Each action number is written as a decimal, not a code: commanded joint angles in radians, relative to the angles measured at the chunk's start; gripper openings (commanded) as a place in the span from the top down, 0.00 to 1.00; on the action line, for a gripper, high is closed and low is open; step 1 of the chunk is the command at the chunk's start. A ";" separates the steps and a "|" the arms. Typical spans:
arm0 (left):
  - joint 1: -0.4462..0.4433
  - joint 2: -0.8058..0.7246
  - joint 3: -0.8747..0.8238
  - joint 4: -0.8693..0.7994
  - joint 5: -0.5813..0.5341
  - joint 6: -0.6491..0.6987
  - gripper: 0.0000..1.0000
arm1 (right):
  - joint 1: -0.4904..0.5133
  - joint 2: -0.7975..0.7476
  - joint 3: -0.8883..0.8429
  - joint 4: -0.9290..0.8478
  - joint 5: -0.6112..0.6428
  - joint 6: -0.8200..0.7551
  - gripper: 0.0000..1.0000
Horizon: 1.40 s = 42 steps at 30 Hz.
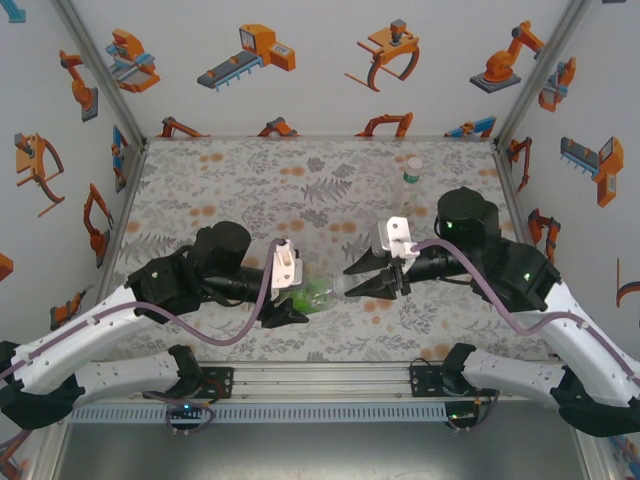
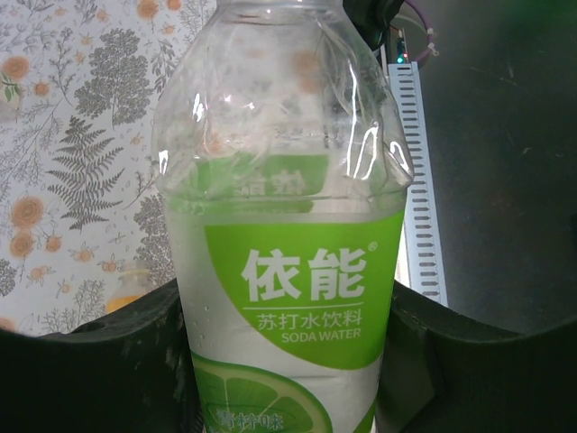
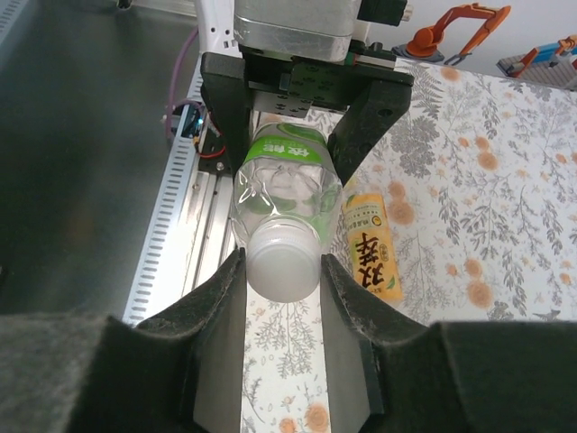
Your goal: Screw on the bottle caps
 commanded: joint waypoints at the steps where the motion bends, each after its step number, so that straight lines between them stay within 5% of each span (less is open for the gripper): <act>1: -0.006 -0.022 0.004 0.024 0.013 0.014 1.00 | 0.003 -0.010 -0.029 0.045 0.039 0.104 0.87; 5: -0.007 -0.029 0.002 0.024 -0.031 0.013 1.00 | 0.003 -0.025 -0.076 0.129 0.149 0.355 1.00; 11: -0.006 -0.024 0.004 0.027 -0.143 0.022 1.00 | 0.005 -0.054 -0.152 0.216 0.341 0.850 1.00; 21: -0.006 -0.022 0.006 0.029 -0.236 0.045 1.00 | 0.005 0.000 -0.059 -0.106 0.539 1.586 1.00; 25: -0.006 -0.024 0.002 0.030 -0.249 0.043 1.00 | 0.005 -0.017 -0.120 -0.048 0.506 1.785 1.00; 33: -0.006 -0.023 0.002 0.031 -0.221 0.040 1.00 | 0.005 0.014 -0.064 -0.035 0.491 1.667 1.00; 39: -0.005 -0.021 -0.002 0.034 -0.165 0.039 1.00 | 0.003 0.005 -0.013 -0.051 0.555 1.393 0.61; 42: -0.006 -0.019 -0.002 0.035 -0.135 0.040 1.00 | 0.004 -0.012 -0.023 0.003 0.564 1.258 0.53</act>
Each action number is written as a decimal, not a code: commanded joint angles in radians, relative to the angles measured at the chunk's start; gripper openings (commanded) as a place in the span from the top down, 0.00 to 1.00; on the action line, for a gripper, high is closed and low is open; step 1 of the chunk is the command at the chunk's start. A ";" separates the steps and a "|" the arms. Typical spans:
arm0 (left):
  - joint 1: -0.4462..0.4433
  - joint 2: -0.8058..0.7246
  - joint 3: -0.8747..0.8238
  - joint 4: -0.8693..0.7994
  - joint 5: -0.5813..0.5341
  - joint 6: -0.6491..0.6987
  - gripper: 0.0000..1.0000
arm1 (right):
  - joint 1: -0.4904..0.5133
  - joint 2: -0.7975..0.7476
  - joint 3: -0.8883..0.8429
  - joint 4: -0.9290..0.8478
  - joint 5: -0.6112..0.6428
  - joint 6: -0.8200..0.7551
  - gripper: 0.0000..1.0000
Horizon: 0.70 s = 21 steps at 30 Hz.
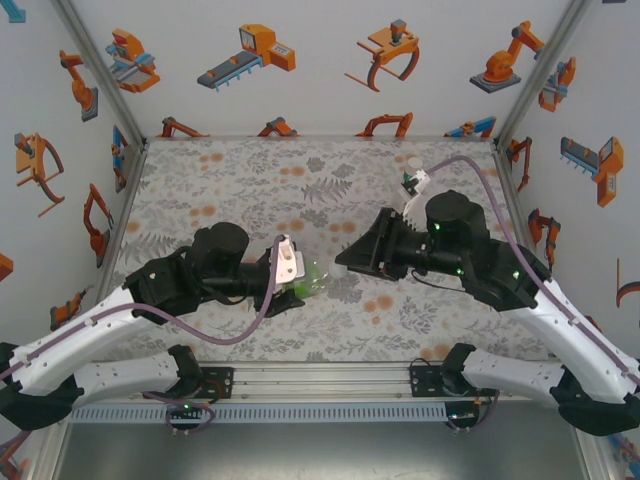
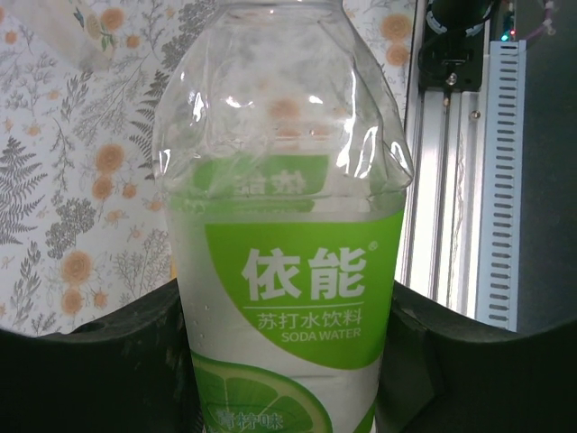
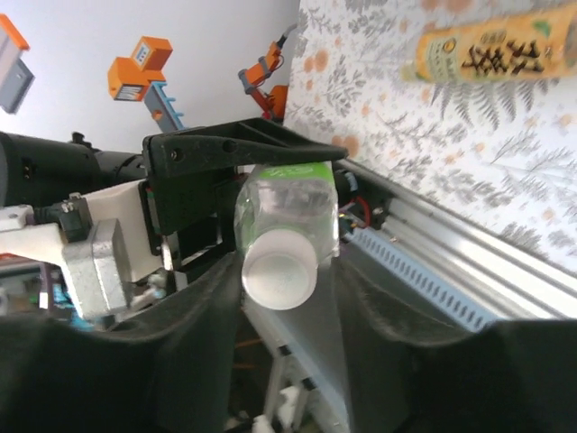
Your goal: Screw on the bottle caps
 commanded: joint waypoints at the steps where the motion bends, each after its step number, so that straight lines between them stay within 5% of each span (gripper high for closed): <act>1: -0.005 -0.009 -0.001 0.038 0.076 0.020 1.00 | 0.001 -0.025 0.013 0.047 0.037 -0.245 0.53; 9: -0.005 0.001 0.001 0.038 0.151 0.017 1.00 | 0.001 -0.070 -0.024 0.168 -0.175 -0.810 0.48; 21: -0.005 0.005 0.007 0.028 0.192 0.012 1.00 | 0.001 0.013 0.107 -0.028 -0.498 -1.390 0.48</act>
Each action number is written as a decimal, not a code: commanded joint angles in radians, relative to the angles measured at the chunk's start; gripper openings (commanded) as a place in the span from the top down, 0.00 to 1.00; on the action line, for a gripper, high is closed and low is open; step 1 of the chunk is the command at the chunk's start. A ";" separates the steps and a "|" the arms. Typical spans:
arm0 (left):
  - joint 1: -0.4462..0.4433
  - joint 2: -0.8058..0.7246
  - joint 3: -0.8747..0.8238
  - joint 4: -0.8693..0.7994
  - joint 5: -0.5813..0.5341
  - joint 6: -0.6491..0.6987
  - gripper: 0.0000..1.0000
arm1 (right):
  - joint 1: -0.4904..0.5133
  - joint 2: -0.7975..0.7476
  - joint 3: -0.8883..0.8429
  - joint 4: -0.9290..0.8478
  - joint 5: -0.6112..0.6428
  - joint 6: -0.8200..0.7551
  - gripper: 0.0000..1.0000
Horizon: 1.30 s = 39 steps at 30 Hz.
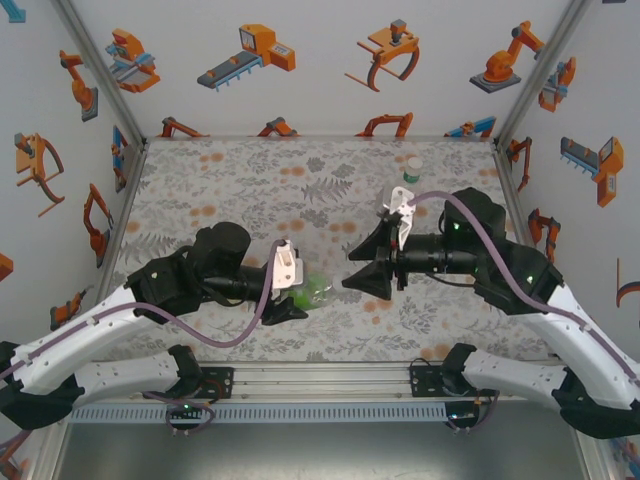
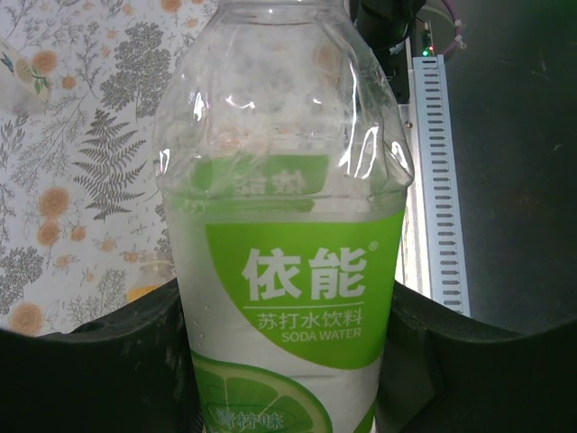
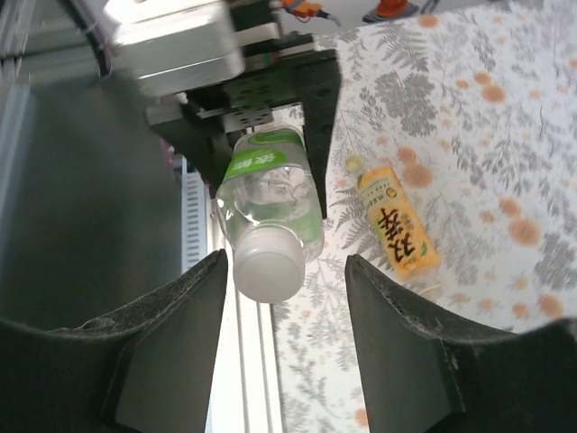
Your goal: Screw on the bottle caps
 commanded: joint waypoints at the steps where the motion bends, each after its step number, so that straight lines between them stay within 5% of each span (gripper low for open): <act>1: -0.005 -0.004 0.007 0.021 0.036 0.010 1.00 | 0.003 0.017 0.044 -0.073 -0.119 -0.227 0.47; 35: -0.005 -0.015 0.009 0.024 0.030 0.007 1.00 | 0.003 0.035 -0.008 -0.035 -0.101 -0.223 0.56; 39: -0.006 -0.012 0.007 0.024 0.028 0.007 1.00 | 0.004 0.033 -0.014 -0.022 -0.098 -0.202 0.68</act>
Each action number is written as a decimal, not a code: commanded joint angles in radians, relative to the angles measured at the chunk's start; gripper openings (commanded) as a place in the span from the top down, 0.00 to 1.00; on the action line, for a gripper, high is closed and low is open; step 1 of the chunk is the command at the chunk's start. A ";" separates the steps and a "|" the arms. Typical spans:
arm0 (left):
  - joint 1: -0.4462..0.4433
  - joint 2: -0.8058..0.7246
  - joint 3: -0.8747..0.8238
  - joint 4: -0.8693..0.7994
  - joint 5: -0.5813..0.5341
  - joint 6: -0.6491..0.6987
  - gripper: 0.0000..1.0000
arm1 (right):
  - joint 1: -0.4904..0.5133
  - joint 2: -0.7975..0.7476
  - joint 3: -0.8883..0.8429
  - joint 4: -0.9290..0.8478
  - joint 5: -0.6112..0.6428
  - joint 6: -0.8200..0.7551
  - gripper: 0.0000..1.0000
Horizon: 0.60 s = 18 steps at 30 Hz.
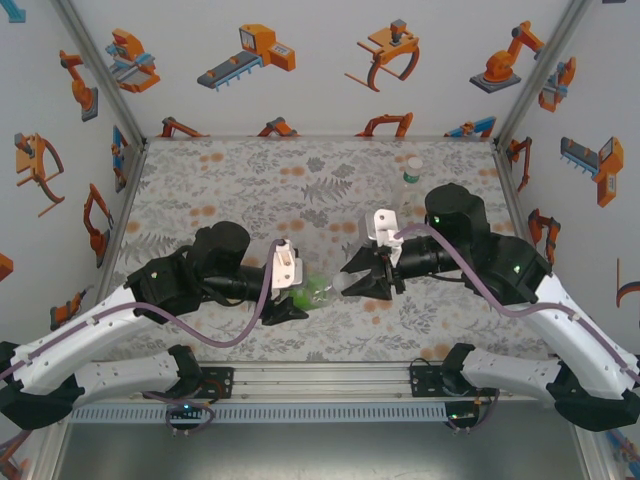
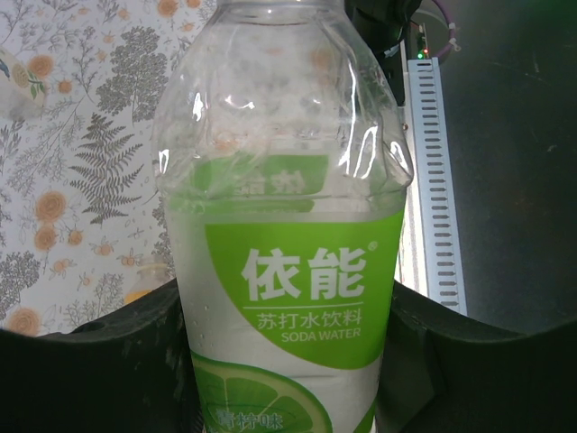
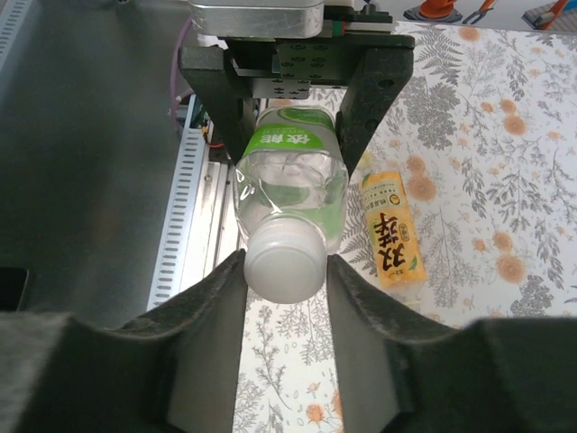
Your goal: Screw on the bottle caps
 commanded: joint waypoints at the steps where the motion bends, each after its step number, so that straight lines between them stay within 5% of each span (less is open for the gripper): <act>1: -0.006 -0.013 0.007 0.022 0.020 0.007 1.00 | 0.002 -0.011 -0.017 0.046 0.008 0.027 0.73; 6: -0.006 -0.015 0.000 0.020 -0.010 0.004 1.00 | 0.002 -0.046 -0.076 0.146 0.048 0.195 1.00; 13: -0.005 -0.014 -0.005 0.024 -0.031 0.005 1.00 | 0.003 -0.099 -0.174 0.292 0.265 0.671 1.00; 18: -0.005 -0.009 -0.003 0.026 -0.048 0.009 1.00 | 0.003 -0.090 -0.153 0.187 0.430 1.041 1.00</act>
